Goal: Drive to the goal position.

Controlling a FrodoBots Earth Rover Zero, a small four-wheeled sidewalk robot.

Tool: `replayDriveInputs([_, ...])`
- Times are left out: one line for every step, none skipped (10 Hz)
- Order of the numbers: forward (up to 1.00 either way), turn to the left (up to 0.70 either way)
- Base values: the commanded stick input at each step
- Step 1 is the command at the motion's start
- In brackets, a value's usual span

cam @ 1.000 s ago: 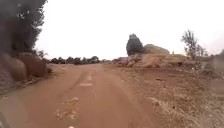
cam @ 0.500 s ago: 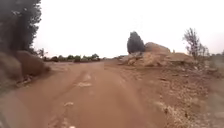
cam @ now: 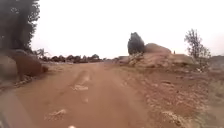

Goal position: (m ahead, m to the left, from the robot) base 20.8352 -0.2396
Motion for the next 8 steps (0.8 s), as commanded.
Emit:
replayDriveInputs([0.50,0.00])
replayDriveInputs([0.50,0.00])
replayDriveInputs([0.50,0.00])
replayDriveInputs([0.50,0.00])
replayDriveInputs([0.50,0.00])
replayDriveInputs([0.50,0.00])
replayDriveInputs([0.50,0.00])
replayDriveInputs([0.50,0.00])
